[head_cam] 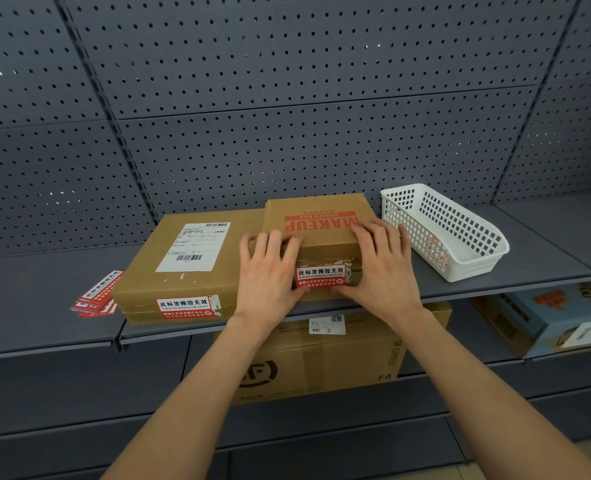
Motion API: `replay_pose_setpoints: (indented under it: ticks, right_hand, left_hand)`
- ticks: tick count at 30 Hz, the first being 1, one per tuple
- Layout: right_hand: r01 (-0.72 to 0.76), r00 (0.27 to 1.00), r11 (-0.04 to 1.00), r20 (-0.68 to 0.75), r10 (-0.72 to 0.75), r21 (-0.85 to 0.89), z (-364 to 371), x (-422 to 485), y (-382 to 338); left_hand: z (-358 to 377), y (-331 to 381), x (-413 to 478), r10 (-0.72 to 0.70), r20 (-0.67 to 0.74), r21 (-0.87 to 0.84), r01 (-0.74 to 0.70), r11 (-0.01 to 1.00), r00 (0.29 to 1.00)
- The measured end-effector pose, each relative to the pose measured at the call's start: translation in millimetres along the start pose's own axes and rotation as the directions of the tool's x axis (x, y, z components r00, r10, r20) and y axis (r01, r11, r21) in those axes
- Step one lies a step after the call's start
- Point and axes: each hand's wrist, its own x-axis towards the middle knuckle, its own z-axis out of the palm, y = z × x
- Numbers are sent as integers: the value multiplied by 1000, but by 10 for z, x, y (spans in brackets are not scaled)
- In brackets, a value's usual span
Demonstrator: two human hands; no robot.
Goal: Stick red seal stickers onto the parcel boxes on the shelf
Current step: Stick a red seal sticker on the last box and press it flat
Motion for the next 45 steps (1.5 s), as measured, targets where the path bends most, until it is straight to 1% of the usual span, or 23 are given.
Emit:
replay_pose_setpoints:
  ticks: [9, 12, 18, 30, 45]
  right_hand:
    - [24, 999, 1000, 24, -23, -16, -19, 6, 34]
    - [47, 999, 999, 23, -46, -26, -30, 13, 70]
    - [48, 999, 999, 13, -48, -7, -30, 15, 67]
    - [42, 999, 999, 28, -43, 34, -49, 2, 73]
    - [56, 998, 995, 19, -57, 79, -31, 22, 138]
  left_hand:
    - [4, -63, -7, 30, 46, 24, -31, 999, 998]
    - [7, -71, -7, 34, 53, 24, -35, 999, 998]
    - [0, -85, -10, 38, 46, 14, -39, 999, 998]
    - [-1, -48, -2, -25, 83, -42, 29, 999, 996]
    - [-20, -150, 46, 13, 56, -111, -7, 994, 998]
